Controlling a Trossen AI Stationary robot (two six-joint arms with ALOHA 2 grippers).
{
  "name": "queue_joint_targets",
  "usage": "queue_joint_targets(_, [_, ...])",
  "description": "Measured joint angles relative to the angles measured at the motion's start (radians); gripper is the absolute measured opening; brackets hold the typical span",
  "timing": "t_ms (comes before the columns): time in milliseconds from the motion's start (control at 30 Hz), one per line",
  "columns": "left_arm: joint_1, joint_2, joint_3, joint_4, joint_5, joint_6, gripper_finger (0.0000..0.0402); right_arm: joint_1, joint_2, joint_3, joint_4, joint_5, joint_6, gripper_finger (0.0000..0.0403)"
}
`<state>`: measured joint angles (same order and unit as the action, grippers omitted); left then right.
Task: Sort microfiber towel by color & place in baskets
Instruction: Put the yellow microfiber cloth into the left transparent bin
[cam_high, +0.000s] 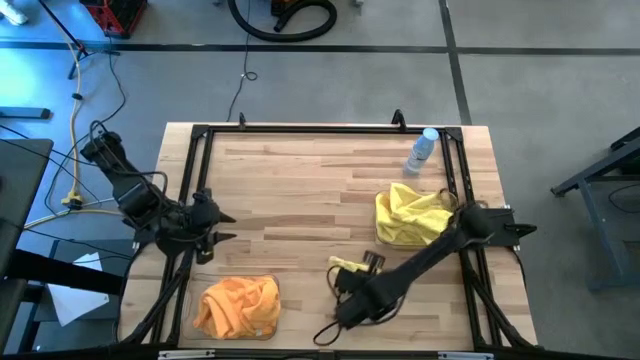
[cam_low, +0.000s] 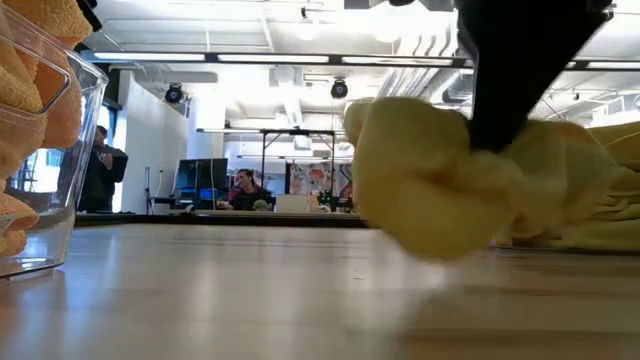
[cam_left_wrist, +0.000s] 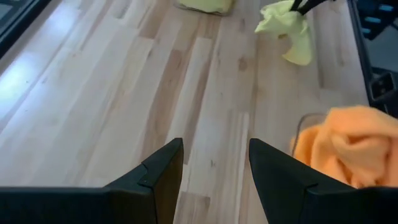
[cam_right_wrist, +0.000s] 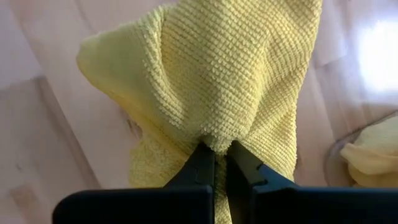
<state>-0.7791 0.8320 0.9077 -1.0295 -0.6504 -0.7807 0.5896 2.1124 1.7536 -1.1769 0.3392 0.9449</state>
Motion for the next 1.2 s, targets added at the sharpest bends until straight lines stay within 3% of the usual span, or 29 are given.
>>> queue_joint_targets(133, [0.047, 0.000, 0.000, 0.006, 0.002, 0.000, 0.0169, -0.005, -0.226, -0.210, 0.114, 0.079, 0.012, 0.0001])
queue_joint_targets(300, [0.118, 0.012, 0.000, 0.041, -0.043, 0.019, 0.0169, -0.008, -0.524, -0.407, 0.123, 0.133, 0.017, 0.0001])
queue_joint_targets(533, [0.236, 0.064, 0.000, 0.276, -0.058, 0.192, 0.0169, -0.015, -0.895, -0.579, -0.017, 0.143, 0.028, 0.0000])
queue_joint_targets(667, [0.317, 0.126, 0.000, 0.425, -0.035, 0.301, 0.0169, -0.061, -1.039, -0.652, -0.125, 0.078, 0.038, 0.0000])
queue_joint_targets(867, [0.455, 0.217, 0.000, 0.630, 0.040, 0.393, 0.0169, -0.171, -1.128, -0.775, -0.066, -0.068, -0.150, 0.0000])
queue_joint_targets(1200, [0.579, 0.288, 0.000, 0.766, 0.116, 0.365, 0.0169, -0.381, -1.064, -0.935, 0.234, -0.215, -0.443, 0.0000])
